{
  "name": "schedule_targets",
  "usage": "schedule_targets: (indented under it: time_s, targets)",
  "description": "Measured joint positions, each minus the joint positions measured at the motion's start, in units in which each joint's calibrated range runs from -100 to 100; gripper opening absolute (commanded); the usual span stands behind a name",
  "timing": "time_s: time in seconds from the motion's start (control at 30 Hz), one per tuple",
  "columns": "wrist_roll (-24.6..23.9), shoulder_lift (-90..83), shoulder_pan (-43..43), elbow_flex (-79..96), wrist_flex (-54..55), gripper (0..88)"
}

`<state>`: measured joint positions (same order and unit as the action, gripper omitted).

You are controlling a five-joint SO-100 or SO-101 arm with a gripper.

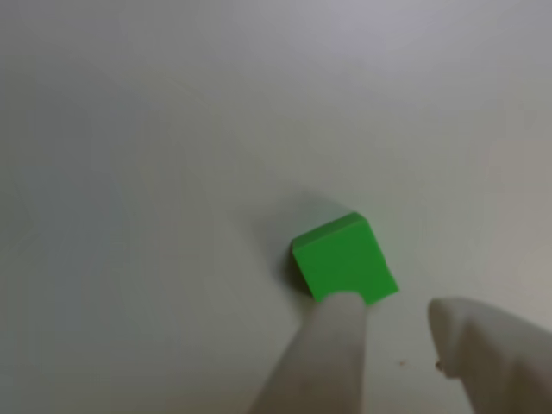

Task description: Pick up green cube and drop it in the blue box

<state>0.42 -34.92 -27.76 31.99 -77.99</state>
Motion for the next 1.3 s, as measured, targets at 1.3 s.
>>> schedule_targets:
  time_s: [1.3]
  targets:
    - [15.2,0.2,0.0,0.4,-0.1,22.9]
